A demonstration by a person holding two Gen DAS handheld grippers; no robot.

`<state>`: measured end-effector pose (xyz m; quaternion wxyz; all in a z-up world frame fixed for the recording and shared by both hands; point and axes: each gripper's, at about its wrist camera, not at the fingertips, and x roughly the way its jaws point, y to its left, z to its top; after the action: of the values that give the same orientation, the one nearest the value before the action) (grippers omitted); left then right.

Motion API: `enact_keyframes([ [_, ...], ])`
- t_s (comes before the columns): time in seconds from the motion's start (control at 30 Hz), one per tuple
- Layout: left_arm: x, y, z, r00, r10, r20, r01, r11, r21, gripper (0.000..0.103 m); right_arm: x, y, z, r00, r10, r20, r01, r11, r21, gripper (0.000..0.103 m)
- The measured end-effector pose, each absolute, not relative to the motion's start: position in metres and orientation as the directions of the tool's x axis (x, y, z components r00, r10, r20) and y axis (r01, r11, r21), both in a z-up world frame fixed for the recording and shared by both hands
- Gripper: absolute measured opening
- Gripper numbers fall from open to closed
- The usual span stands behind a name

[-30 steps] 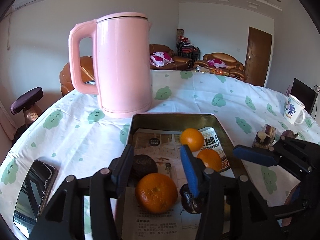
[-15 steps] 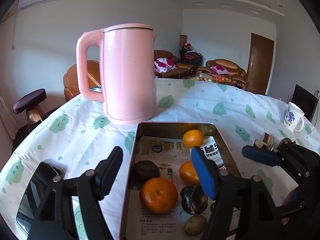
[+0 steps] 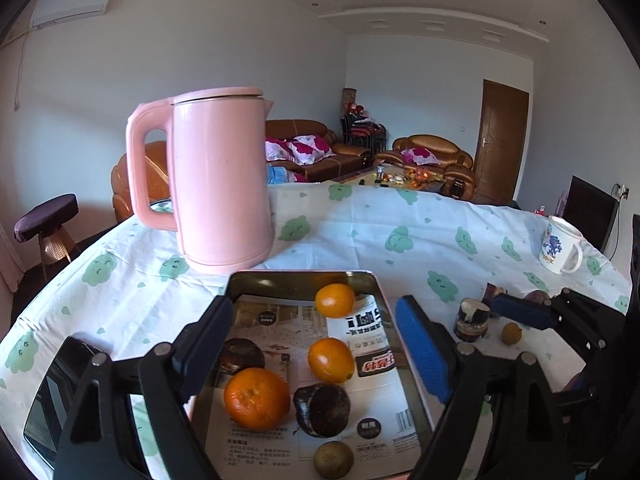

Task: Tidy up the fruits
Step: 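Grasp a large mangosteen with the right gripper while the left gripper grasps a sugarcane piece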

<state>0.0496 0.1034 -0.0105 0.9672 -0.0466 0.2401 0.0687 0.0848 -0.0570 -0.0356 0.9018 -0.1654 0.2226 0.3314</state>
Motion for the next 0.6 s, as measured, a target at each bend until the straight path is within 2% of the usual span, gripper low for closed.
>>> enact_keyframes([
  [0.23,0.065,0.053,-0.015,0.872,0.038,-0.488,-0.051,0.999,-0.014,0.086,0.107,-0.138,-0.029,0.777,0.393,-0.492,-0.506,0.855,-0.116,0.064],
  [0.37,0.074,0.024,-0.022,0.858,-0.013,-0.513,0.012,1.000,-0.006,0.086,0.122,-0.178,-0.029,0.810,0.323,-0.489,-0.408,0.910,-0.074,0.069],
  [0.6,0.093,-0.006,-0.033,0.834,-0.049,-0.549,0.063,0.998,0.006,0.086,0.142,-0.209,-0.037,0.800,0.280,-0.531,-0.340,0.940,-0.018,0.069],
])
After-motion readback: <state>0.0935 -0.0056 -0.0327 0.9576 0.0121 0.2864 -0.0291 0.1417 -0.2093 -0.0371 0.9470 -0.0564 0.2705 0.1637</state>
